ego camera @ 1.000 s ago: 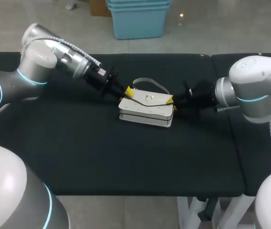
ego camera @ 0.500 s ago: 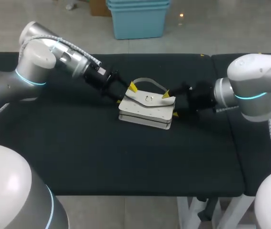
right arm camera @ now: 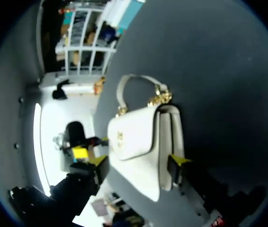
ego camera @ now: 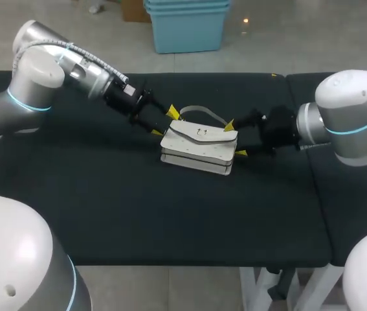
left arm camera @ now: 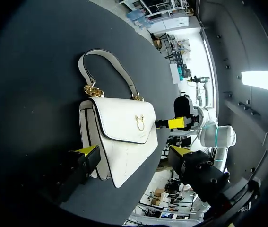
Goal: Pick up the bag, open it, inspect its contents, close it, and place it on the opposite side
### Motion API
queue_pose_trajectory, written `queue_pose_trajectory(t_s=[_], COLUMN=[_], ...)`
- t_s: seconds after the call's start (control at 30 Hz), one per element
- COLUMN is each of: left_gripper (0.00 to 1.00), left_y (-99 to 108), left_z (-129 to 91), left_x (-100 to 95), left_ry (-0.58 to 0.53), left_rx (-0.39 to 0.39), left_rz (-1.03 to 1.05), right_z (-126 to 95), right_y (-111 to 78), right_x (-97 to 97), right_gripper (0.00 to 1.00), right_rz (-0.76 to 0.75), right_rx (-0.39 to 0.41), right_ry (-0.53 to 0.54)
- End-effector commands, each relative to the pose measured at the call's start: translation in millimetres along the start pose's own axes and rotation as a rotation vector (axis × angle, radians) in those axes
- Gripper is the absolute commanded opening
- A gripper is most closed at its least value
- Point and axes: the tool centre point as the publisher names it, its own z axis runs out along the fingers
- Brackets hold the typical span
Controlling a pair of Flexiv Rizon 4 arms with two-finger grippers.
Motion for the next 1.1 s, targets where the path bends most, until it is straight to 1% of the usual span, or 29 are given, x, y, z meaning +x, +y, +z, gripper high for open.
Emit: queue_pose_trajectory(t_s=[0.03, 0.1, 0.27, 0.4, 0.57, 0.6, 0.7, 0.77, 0.8, 0.83, 0.87, 1.0, 1.1], left_gripper=[1.0, 1.0, 1.0, 1.0, 1.0, 1.0, 1.0, 1.0, 1.0, 1.0, 1.0, 1.0, 1.0], left_y=[13, 13, 17, 19, 23, 24, 24, 25, 25, 25, 25, 26, 26], left_z=[-17, -23, -33, -37, -39, -39, -41, -43, -44, -45, -46, -50, -54], left_x=[8.2, 5.3, -3.1, -6.5, -9.5, -9.9, -11.3, -12.2, -12.8, -13.3, -13.9, -18.0, -21.4], left_ry=[-0.063, -0.076, -0.108, -0.127, -0.135, -0.138, -0.146, -0.15, -0.151, -0.154, -0.156, -0.173, -0.187], left_rx=[0.055, 0.065, 0.088, 0.1, 0.106, 0.111, 0.119, 0.125, 0.127, 0.131, 0.133, 0.127, 0.101], left_rz=[-0.019, -0.039, -0.08, -0.094, -0.102, -0.105, -0.111, -0.117, -0.119, -0.123, -0.125, -0.134, -0.13], right_z=[-5, -3, 4, 13, 19, 19, 20, 21, 21, 22, 22, 17, 12], right_y=[-15.2, -21.2, -30.1, -29.2, -24.3, -23.3, -22.7, -22.9, -23.2, -23.4, -22.9, -16.8, -11.1], right_x=[4.5, 3.8, -1.9, -9.8, -15.8, -15.9, -14.9, -14.6, -14.7, -15.4, -16.6, -20.0, -19.7], right_gripper=[0.48, 0.45, 0.43, 0.43, 0.41, 0.39, 0.3, 0.27, 0.2, 0.05, 0.0, 0.0, 0.0], right_rz=[-0.007, -0.018, -0.022, 0.011, 0.041, 0.047, 0.055, 0.059, 0.061, 0.064, 0.067, 0.078, 0.064], right_rx=[-0.012, -0.005, 0.011, 0.04, 0.043, 0.043, 0.039, 0.038, 0.038, 0.037, 0.038, 0.048, 0.088], right_ry=[-0.047, -0.069, -0.117, -0.144, -0.145, -0.142, -0.134, -0.13, -0.127, -0.125, -0.123, -0.109, -0.095])
